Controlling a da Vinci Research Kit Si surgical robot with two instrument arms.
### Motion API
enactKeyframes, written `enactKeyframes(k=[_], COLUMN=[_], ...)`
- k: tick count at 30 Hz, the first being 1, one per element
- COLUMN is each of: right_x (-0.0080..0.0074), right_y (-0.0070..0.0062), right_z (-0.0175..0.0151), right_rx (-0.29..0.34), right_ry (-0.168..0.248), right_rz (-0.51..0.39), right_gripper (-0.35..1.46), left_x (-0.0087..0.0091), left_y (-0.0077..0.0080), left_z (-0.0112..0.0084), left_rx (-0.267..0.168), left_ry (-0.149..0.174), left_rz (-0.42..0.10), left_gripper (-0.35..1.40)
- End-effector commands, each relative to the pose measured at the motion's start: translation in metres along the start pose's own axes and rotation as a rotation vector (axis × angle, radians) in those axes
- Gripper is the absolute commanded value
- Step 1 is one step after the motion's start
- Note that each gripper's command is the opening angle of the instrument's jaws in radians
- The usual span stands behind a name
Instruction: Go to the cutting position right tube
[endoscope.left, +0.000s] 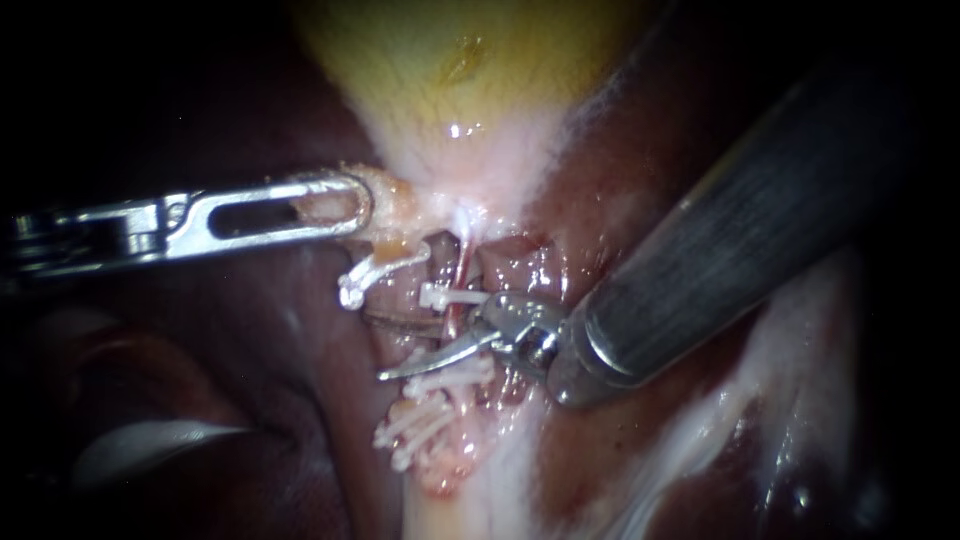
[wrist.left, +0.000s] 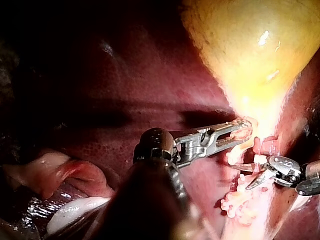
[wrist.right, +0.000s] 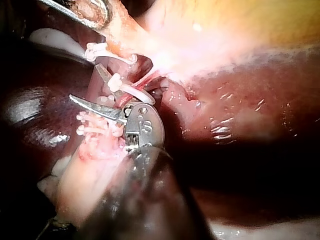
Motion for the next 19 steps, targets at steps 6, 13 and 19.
enactKeyframes(k=[6, 13, 19], right_x=[0.0002, 0.0002, 0.0002], right_y=[-0.0001, -0.0002, -0.0002], right_z=[-0.0003, -0.0004, -0.0004], right_rx=[0.0, 0.001, 0.001], right_ry=[0.002, 0.001, 0.001], right_rz=[-0.004, -0.004, -0.004], right_gripper=[1.41, 1.41, 1.41], left_x=[0.0, 0.0, 0.0001], left_y=[0.0, 0.0001, 0.0001], left_z=[0.0, 0.0, 0.0], left_rx=[0.002, 0.0, 0.0], left_ry=[-0.001, 0.002, 0.001], left_rz=[0.0, 0.001, 0.001], left_gripper=[-0.35, -0.35, -0.35])
